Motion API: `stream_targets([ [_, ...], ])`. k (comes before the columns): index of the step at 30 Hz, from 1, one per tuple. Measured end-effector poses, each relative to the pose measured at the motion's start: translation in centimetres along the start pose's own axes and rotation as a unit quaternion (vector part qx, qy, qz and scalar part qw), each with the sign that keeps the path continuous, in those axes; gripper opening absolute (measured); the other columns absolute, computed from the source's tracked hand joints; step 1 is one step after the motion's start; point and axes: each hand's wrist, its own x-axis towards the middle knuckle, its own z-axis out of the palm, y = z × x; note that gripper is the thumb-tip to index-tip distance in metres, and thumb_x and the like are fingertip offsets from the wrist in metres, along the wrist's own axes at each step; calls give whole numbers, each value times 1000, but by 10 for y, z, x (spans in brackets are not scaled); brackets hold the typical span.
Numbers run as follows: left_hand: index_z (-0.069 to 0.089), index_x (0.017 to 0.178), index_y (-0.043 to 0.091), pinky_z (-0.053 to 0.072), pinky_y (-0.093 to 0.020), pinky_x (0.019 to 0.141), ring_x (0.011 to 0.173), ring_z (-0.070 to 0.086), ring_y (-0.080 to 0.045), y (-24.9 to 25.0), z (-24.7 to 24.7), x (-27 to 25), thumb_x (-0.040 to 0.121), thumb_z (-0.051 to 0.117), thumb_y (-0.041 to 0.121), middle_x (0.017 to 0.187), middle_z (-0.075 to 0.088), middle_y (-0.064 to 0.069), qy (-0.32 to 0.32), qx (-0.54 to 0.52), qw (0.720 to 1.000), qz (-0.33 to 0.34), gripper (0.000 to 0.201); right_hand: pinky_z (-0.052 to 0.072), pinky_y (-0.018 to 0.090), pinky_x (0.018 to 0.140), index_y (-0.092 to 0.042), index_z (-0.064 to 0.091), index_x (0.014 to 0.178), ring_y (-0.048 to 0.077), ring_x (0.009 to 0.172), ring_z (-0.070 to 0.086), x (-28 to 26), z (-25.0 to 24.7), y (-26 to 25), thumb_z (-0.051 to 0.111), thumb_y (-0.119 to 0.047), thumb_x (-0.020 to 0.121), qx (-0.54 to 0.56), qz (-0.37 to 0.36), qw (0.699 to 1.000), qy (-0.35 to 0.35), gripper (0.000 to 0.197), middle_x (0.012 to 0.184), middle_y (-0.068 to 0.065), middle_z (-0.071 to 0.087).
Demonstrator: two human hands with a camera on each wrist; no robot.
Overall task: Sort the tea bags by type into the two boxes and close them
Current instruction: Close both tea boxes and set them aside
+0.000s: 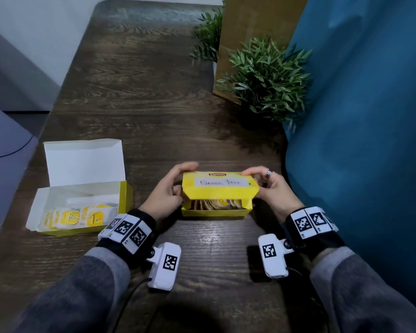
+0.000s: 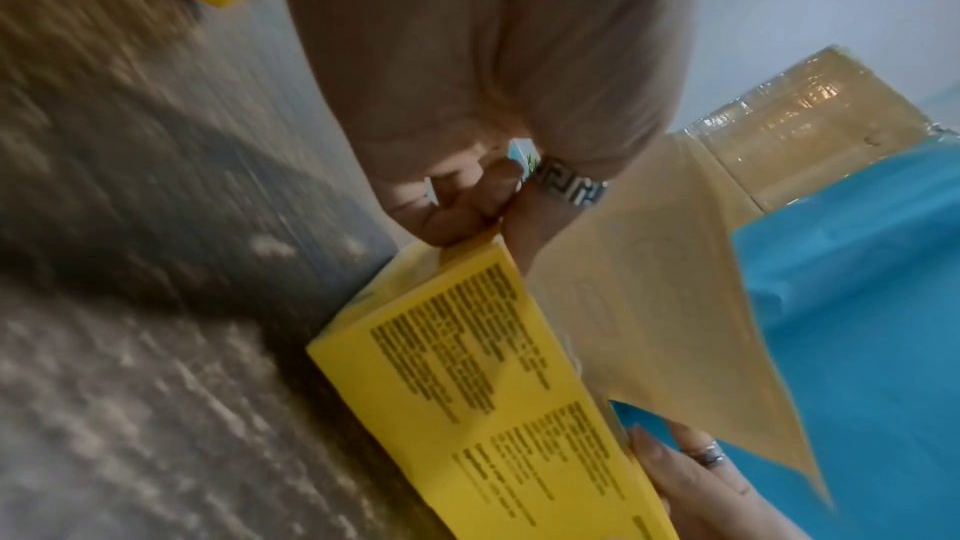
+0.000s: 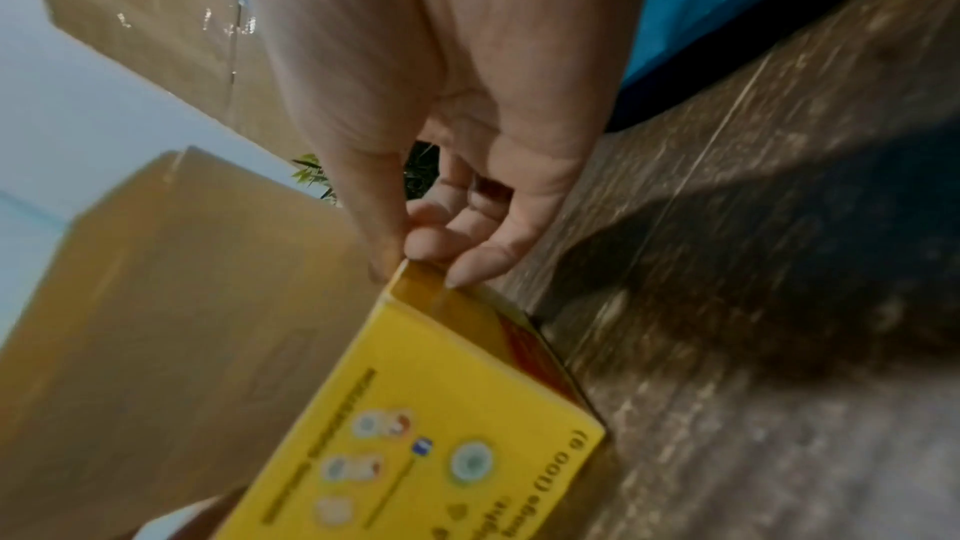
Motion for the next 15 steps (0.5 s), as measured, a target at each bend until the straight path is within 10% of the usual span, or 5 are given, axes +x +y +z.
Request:
stream_targets([
  [4,65,79,25,45,-10,63,80,58,5,-4,-2,-6,68,41,-32,128,45,-7,36,48,998,19,63,42,24,57,-19,71,81,13,62,43,-8,0,3,59,10,82,5,-24,999,33,31,62,-5,50],
  [8,64,81,22,43,-5,74,82,51,20,-2,-2,-17,74,46,-25,123,43,-5,70,82,994,26,51,49,26,67,-18,73,84,24,75,50,-17,0,1,60,5,84,3,-18,999,31,26,78,14,58],
  [12,65,87,34,42,-3,76,78,51,5,-5,0,-24,79,52,-16,113,41,-11,92,94,991,17,52,48,18,78,-20,70,99,9,83,59,-28,1,-8,55,-10,90,-27,-9,999,-32,21,91,0,66],
  [15,65,89,54,36,-2,88,107,51,-10,-6,0,-28,87,50,-6,115,47,-1,87,88,992,2,62,42,9,85,-15,68,108,-5,84,57,-33,1,-13,69,-15,81,-102,-22,992,-65,27,93,-10,58],
])
